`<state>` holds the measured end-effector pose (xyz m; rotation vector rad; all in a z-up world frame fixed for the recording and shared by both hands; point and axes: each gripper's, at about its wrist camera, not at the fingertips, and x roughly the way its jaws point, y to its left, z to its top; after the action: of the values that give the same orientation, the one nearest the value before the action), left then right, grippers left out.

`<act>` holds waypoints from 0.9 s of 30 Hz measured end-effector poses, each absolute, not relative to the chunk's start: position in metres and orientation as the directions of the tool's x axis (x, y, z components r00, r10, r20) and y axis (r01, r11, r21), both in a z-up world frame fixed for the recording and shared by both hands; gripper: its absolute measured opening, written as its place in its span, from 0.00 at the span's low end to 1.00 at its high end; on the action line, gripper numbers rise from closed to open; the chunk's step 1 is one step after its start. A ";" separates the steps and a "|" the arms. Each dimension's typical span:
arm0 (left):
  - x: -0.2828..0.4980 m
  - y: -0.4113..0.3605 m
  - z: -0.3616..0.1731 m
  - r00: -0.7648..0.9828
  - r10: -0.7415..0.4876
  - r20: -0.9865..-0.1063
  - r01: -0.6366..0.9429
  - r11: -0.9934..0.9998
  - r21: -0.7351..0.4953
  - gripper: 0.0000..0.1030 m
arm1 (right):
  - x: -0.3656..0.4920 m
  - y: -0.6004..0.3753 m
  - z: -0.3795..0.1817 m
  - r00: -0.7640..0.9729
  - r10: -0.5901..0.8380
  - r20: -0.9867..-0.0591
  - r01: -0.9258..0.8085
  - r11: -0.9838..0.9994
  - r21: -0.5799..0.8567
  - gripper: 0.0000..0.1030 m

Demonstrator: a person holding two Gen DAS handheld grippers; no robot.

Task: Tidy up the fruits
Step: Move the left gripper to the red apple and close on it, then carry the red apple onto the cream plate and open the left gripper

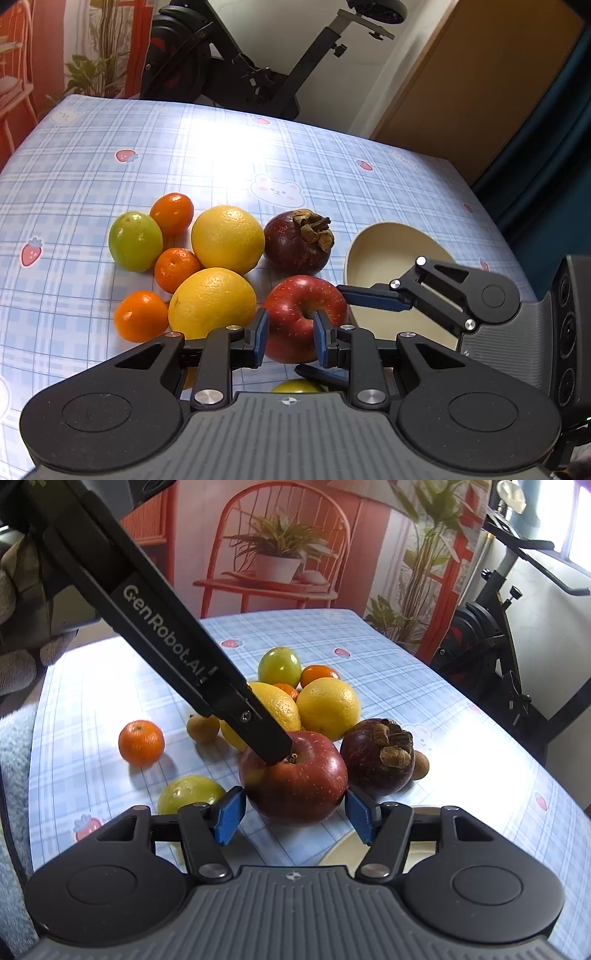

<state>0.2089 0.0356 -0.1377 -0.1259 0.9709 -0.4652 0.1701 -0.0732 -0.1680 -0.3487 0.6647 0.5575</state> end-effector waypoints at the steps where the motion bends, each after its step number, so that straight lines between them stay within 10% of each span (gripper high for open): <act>1: 0.209 0.036 -0.137 0.476 -0.436 -0.764 0.321 0.895 -0.311 0.27 | 0.171 -0.074 -0.169 0.652 0.376 -0.658 -0.581 0.805 -0.117 0.62; 27: 0.218 0.003 -0.113 0.491 -0.494 -0.718 0.385 0.862 -0.329 0.27 | 0.127 -0.122 -0.154 0.809 0.352 -0.470 -0.354 0.931 0.089 0.62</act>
<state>0.2177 0.0029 -0.1134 -0.1306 0.9129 -0.5354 0.1272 -0.1219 -0.1543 -0.0028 0.5023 0.3772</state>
